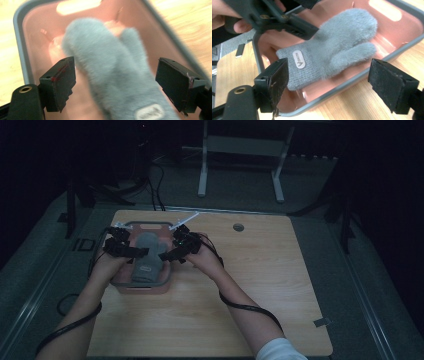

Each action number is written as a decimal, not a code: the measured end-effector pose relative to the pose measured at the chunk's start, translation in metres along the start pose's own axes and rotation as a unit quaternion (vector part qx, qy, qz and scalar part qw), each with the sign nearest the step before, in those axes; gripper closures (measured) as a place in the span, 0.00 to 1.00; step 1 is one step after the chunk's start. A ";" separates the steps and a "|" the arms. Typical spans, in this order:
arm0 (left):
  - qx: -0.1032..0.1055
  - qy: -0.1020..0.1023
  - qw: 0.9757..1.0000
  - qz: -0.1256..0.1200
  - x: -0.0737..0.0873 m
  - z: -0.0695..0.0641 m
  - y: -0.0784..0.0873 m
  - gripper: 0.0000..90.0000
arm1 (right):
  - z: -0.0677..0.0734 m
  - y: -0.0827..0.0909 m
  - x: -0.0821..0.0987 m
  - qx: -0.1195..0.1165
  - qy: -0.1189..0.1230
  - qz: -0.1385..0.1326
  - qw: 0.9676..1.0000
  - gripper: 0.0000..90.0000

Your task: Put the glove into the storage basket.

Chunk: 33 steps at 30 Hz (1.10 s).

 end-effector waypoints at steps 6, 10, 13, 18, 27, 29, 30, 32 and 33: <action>0.017 -0.012 0.999 -0.035 0.001 -0.026 0.020 0.09 | 0.000 0.014 0.008 0.009 0.027 -0.005 1.000 0.19; 0.022 -0.012 0.998 -0.049 0.006 -0.039 0.030 0.09 | -0.001 0.020 0.016 0.011 0.031 -0.004 0.999 0.19; 0.034 -0.019 0.997 -0.065 0.008 -0.048 0.038 0.09 | -0.003 0.024 0.022 0.012 0.033 -0.002 0.999 0.19; 0.067 -0.037 0.994 -0.084 0.012 -0.071 0.048 0.10 | -0.002 0.030 0.033 0.009 0.043 0.002 0.999 0.19; 0.140 -0.066 0.982 -0.104 0.025 -0.125 0.055 0.10 | -0.002 0.043 0.051 0.013 0.044 0.006 0.999 0.18; 0.147 -0.071 0.981 -0.107 0.027 -0.129 0.056 0.10 | -0.003 0.045 0.053 0.013 0.044 0.005 0.999 0.18; 0.160 -0.077 0.978 -0.110 0.029 -0.137 0.056 0.10 | -0.004 0.048 0.058 0.012 0.043 0.005 0.999 0.18; 0.175 -0.084 0.975 -0.111 0.034 -0.146 0.054 0.10 | -0.004 0.052 0.064 0.013 0.046 0.007 0.999 0.18; 0.182 -0.083 0.974 -0.108 0.036 -0.150 0.054 0.10 | -0.004 0.054 0.066 0.014 0.047 0.008 0.999 0.18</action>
Point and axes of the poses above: each handheld gripper's, and its own axes: y roughly backward along the jaws, x roughly out of its underside, z roughly to its left, the point moved 5 cm from there along -y, roughly forward along the jaws, and after that the axes turned 11 degrees about -z, right-handed, at the moved point
